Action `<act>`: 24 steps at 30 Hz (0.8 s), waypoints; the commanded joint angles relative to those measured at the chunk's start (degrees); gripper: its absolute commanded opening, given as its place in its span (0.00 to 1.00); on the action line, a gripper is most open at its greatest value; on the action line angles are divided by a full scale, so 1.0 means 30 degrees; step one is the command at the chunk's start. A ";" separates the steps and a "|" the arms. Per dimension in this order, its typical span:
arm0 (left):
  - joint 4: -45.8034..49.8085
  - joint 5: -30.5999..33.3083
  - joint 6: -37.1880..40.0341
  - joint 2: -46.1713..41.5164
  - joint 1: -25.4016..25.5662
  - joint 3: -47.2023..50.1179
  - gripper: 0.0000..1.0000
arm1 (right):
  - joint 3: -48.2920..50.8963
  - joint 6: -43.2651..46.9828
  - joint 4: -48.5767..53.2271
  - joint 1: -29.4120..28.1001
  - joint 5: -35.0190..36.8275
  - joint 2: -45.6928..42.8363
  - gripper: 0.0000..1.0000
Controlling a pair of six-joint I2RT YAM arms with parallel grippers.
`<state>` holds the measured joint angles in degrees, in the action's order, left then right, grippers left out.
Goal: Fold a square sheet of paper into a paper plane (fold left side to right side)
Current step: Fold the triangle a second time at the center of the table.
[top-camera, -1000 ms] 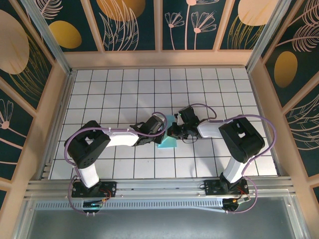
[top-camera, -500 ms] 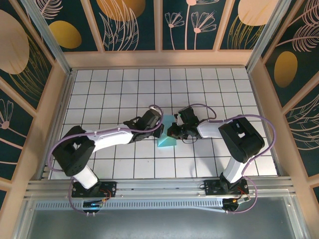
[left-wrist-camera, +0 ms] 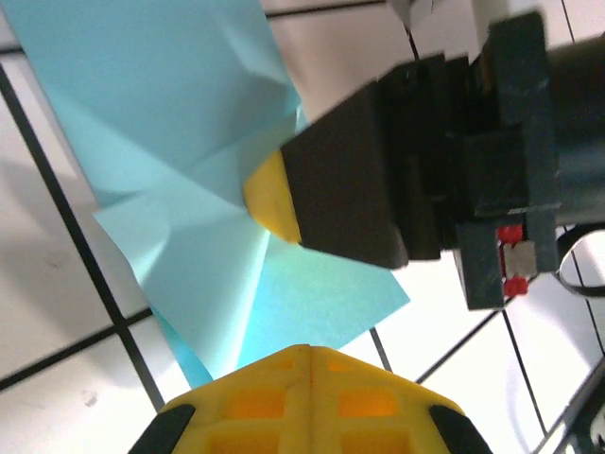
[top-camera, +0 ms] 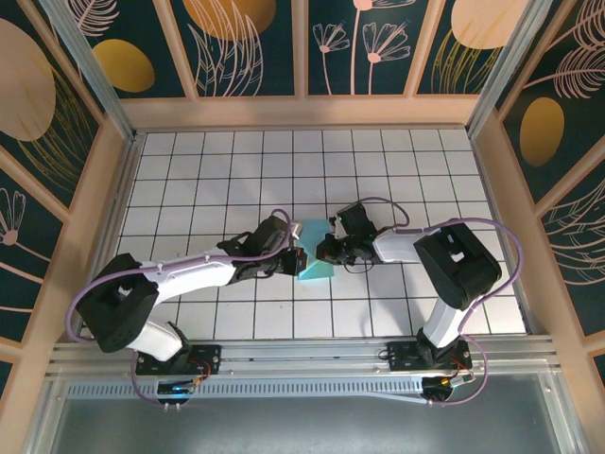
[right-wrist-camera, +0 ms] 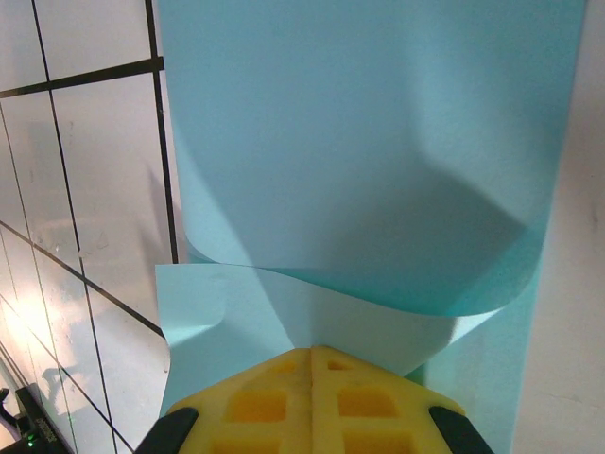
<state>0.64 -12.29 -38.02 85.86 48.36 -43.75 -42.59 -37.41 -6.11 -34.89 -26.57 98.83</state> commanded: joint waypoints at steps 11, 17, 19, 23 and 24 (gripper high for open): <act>-0.2321 -0.0972 -0.0529 0.1506 -0.0043 0.0800 0.00 | -0.0035 0.0644 0.0859 -0.0328 0.0535 0.0189 0.00; -0.2849 -0.1012 -0.0530 0.2069 -0.0138 0.0900 0.00 | -0.0013 0.0687 0.0919 -0.0373 0.0565 0.0233 0.00; -0.3008 -0.1102 -0.0552 0.2300 -0.0215 0.0956 0.00 | 0.0030 0.0702 0.0927 -0.0366 0.0594 0.0222 0.00; -0.3430 -0.1263 -0.0628 0.2605 -0.0339 0.1162 0.00 | 0.0046 0.0693 0.0930 -0.0379 0.0599 0.0243 0.00; -0.3459 -0.1263 -0.0659 0.2665 -0.0337 0.1192 0.00 | 0.0046 0.0699 0.0926 -0.0397 0.0594 0.0251 0.00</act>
<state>-7.51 -15.05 -39.22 93.01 47.88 -41.08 -42.61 -36.36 -6.09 -35.11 -26.44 98.83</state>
